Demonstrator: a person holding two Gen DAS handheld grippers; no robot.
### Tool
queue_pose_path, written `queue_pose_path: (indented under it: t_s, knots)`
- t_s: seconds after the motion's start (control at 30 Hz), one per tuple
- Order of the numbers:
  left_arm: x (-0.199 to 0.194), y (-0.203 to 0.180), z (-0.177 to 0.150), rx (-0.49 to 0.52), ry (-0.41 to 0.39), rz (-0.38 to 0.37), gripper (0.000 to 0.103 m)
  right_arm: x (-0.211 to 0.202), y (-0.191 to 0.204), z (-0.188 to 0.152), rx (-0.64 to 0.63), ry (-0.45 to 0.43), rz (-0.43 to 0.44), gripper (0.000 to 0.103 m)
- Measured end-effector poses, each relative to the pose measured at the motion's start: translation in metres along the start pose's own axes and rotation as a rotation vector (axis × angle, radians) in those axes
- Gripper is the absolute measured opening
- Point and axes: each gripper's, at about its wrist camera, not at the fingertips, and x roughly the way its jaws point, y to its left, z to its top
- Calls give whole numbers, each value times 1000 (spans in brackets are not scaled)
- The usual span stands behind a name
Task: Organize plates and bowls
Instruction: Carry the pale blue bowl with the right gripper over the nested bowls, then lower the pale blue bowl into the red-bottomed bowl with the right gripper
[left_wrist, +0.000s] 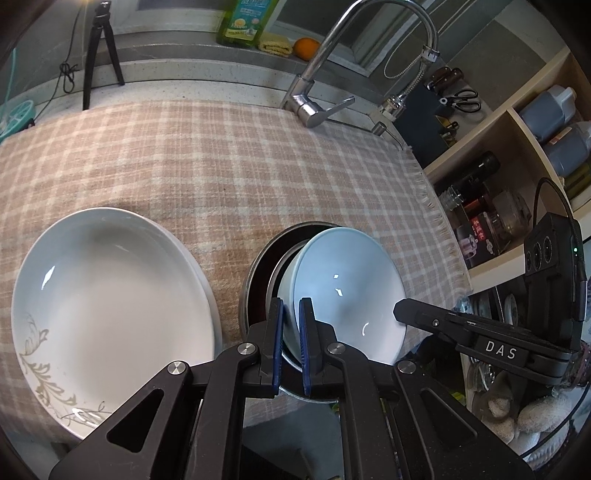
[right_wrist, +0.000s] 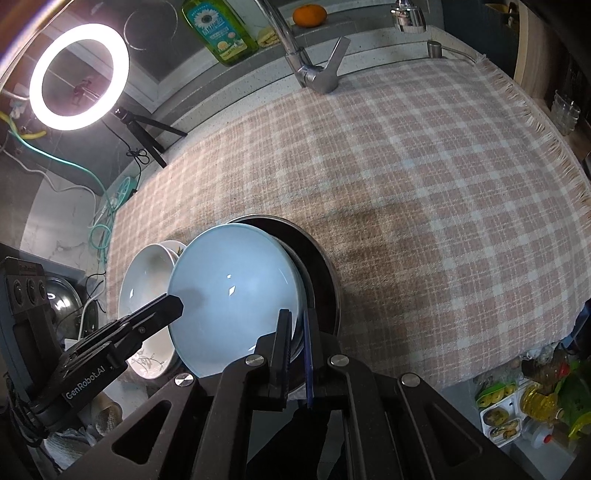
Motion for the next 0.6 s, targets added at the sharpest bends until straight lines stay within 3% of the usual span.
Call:
queue_pose_path:
  t_s: [0.6]
  knots:
    - [5,1,-2,15,20,4,7,2,3,1,-19,-10,-2,9]
